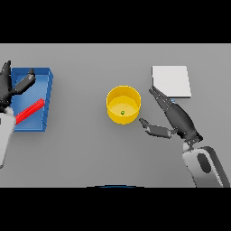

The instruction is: Pick up the red beaker and tilt it to pour out 1 green nut into yellow bowl. Pick up the yellow bowl and place it on the metallic measuring scale.

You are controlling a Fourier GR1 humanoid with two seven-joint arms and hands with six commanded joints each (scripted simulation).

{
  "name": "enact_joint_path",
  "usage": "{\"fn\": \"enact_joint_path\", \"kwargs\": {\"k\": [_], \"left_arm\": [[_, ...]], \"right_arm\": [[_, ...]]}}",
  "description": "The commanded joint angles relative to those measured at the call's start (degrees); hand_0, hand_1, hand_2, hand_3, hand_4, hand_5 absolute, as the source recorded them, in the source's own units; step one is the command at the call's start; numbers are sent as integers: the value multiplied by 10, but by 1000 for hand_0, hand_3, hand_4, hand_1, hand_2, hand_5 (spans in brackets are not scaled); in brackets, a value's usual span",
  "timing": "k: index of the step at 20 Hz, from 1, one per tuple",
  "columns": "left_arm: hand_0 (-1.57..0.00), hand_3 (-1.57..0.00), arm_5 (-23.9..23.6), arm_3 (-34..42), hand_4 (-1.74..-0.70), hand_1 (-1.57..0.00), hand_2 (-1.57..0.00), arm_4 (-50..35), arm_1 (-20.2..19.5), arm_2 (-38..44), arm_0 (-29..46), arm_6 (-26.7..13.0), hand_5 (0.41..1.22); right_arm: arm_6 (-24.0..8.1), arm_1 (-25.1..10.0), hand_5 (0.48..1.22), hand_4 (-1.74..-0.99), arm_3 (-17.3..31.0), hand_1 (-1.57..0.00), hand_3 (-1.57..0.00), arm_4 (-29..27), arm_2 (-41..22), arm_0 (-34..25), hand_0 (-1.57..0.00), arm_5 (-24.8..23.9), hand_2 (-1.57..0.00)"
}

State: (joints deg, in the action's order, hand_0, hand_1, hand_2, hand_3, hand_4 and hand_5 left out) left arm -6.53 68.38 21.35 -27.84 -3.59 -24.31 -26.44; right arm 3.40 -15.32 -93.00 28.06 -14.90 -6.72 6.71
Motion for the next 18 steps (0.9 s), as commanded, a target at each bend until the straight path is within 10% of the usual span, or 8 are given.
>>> {"fn": "enact_joint_path", "kwargs": {"k": [1, 10, 18], "left_arm": [[-21, -16, -2, -4, -740, -17, -17, 3, 1, -2, -2, -1, 668], [-2, -1, 7, 1, -743, -1, -1, 1, -8, -2, 2, -8, 701], [1, 1, 5, -3, -743, 1, 1, 0, -14, 3, 3, -4, 698]], "right_arm": [[3, -18, 674, -1122, 9, 1, 1, 21, -13, -21, 1, 12, 1], [64, -101, 698, -1227, 112, 1, 1, 163, -136, -198, 1, 110, 1], [82, -75, 722, -1225, 198, 1, 1, 211, -212, -277, 1, 168, 1]]}}
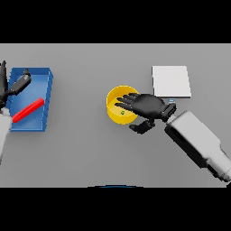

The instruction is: Pick up the red beaker and tilt it to pour out 1 green nut into yellow bowl. Pick up the yellow bowl and place it on the metallic measuring scale.

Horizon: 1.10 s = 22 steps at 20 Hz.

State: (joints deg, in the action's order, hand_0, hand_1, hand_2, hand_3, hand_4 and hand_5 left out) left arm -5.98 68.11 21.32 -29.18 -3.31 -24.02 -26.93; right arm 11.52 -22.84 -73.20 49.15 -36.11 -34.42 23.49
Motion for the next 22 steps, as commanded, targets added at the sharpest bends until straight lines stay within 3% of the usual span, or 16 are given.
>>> {"fn": "enact_joint_path", "kwargs": {"k": [1, 4, 11, 16, 18, 19, 20, 22], "left_arm": [[1, 1, 3, 2, -741, 1, 1, -1, -3, 1, -3, 0, 698], [1, 1, 4, -3, -741, 1, 1, -1, -2, 0, -2, 7, 699], [1, 1, 5, 2, -745, 1, 1, -5, -3, 3, 0, 3, 699], [1, 1, 5, 7, -745, 1, 1, -4, -7, 2, 8, 6, 699], [1, 1, 3, -3, -750, 1, 1, -3, -6, 4, 1, 6, 701], [1, 1, 3, -2, -752, 1, 1, -4, -9, 5, 6, 13, 701], [1, 1, 3, -2, -754, 1, 1, -4, -7, 4, 9, 15, 700], [1, 1, 3, -1, -755, 1, 1, -5, -10, 7, 6, 14, 704]], "right_arm": [[4, 3, 725, -1231, 10, 1, 1, 0, -3, -10, 1, 6, 1], [3, 22, 733, -1250, 55, 1, 1, 15, -21, -37, 1, 6, 1], [7, 34, 740, -1265, 92, 1, 1, 23, -38, -69, 1, 33, 1], [-14, 52, 758, -1289, 121, 1, -72, 18, -40, -74, 1, 56, -23], [-33, 58, 805, -1302, 119, -36, -141, 10, -34, -71, -26, 72, -71], [-39, 59, 839, -1321, 118, -135, -182, 11, -34, -69, -161, 72, -147], [-26, 55, 915, -1351, 119, -422, -236, 11, -35, -74, -443, 73, -375], [-14, 54, 1025, -1463, 120, -836, -399, 7, -36, -71, -849, 70, -806]]}}
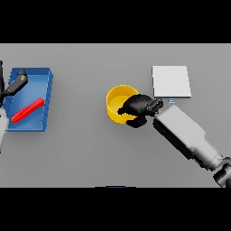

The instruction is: Pick up the red beaker and tilt it to pour out 1 green nut into yellow bowl. Pick up the yellow bowl and place it on the metallic measuring scale.

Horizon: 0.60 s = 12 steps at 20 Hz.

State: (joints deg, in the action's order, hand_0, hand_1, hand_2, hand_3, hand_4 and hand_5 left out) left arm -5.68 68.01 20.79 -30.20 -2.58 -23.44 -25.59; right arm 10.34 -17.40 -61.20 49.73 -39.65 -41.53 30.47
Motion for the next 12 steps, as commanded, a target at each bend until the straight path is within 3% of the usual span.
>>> {"fn": "enact_joint_path", "kwargs": {"k": [1, 2, 4, 6, 9, 11, 12], "left_arm": [[1, 1, -1, 2, -756, 1, 1, 2, 0, -1, 0, -1, 703], [1, 1, -1, 9, -756, 1, 1, 2, 2, -3, 2, -3, 701], [1, 1, 4, -1, -751, 1, 1, -1, -2, 1, 0, -3, 698], [1, 1, 3, 9, -747, 1, 1, 4, 0, -6, 4, -5, 692], [1, 1, 4, 7, -735, 1, 1, 7, -1, -7, -1, -12, 689], [1, 1, 4, -1, -733, 1, 1, 8, -2, -6, -10, -10, 686], [1, 1, 4, -3, -732, 1, 1, 7, -2, -5, -13, -12, 685]], "right_arm": [[0, -1, 1064, -1514, 0, -983, -552, -2, -1, -4, -993, 11, -959], [2, -2, 1096, -1557, 2, -1100, -706, -5, -1, -4, -1109, 13, -1081], [4, -6, 1141, -1623, -2, -1270, -1007, -8, -5, -3, -1275, 15, -1176], [-1, -8, 1170, -1666, -3, -1378, -1210, -14, -7, -8, -1382, 25, -1234], [7, -14, 1195, -1702, -6, -1472, -1365, -20, -7, -4, -1474, 18, -1281], [-5, -15, 1204, -1716, -16, -1508, -1389, -26, -4, -2, -1509, 22, -1288], [8, -21, 1208, -1721, -17, -1520, -1396, -27, -3, -6, -1521, 20, -1298]]}}
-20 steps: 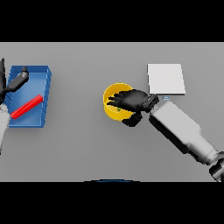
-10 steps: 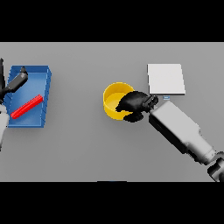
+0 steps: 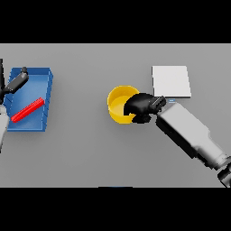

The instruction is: Pick up the red beaker and tilt it to pour out 1 green nut into yellow bowl. Pick up the yellow bowl and place it on the metallic measuring scale.

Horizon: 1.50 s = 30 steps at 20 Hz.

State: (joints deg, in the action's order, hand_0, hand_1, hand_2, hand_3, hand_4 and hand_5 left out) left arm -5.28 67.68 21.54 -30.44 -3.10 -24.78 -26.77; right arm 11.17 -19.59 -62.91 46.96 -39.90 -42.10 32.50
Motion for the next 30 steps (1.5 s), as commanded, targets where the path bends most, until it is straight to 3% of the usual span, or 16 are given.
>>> {"fn": "enact_joint_path", "kwargs": {"k": [1, 8, 12, 14, 16, 17, 21, 24, 30], "left_arm": [[1, 1, 0, -2, -731, 1, 1, -1, 2, -1, 2, 2, 685], [1, 1, 2, 6, -734, 1, 1, -2, -5, 1, 9, 13, 697], [1, 1, 4, 9, -736, 1, 1, 0, -7, 0, 5, 10, 697], [1, 1, 3, 10, -746, 1, 1, -4, -3, 1, 6, 11, 697], [1, 1, 4, 19, -741, 1, 1, 2, -8, -1, 9, 1, 702], [1, 1, 5, 25, -742, 1, 1, 1, -11, 0, 12, 2, 704], [1, 1, 3, 19, -744, 1, 1, -1, -6, 1, 8, 0, 708], [1, 1, 5, 33, -738, 1, 1, -3, -5, 2, 19, -8, 703], [1, 1, 5, 21, -725, 1, 1, -2, -11, 7, 13, -8, 685]], "right_arm": [[-2, -6, 1210, -1725, -10, -1531, -1405, 2, 0, 1, -1531, -1, -1306], [-46, -28, 1219, -1738, -75, -1563, -1242, -19, 37, -14, -1563, 40, -1419], [-64, -47, 1220, -1740, -107, -1568, -1266, -27, 64, -15, -1568, 43, -1436], [-64, -52, 1220, -1740, -112, -1569, -1376, -31, 74, -7, -1569, 39, -1439], [-89, -57, 1220, -1740, -118, -1570, -1309, -35, 90, -5, -1570, 44, -1472], [-83, -64, 1220, -1741, -117, -1570, -1283, -35, 97, -6, -1570, 37, -1482], [-76, -93, 1221, -1741, -70, -1571, -1219, -22, 129, -21, -1571, -5, -1527], [-50, -110, 1221, -1741, -23, -1571, -1192, -16, 145, -23, -1571, -39, -1527], [-34, -115, 1221, -1741, 73, -1571, -1230, -5, 169, -28, -1571, -93, -1478]]}}
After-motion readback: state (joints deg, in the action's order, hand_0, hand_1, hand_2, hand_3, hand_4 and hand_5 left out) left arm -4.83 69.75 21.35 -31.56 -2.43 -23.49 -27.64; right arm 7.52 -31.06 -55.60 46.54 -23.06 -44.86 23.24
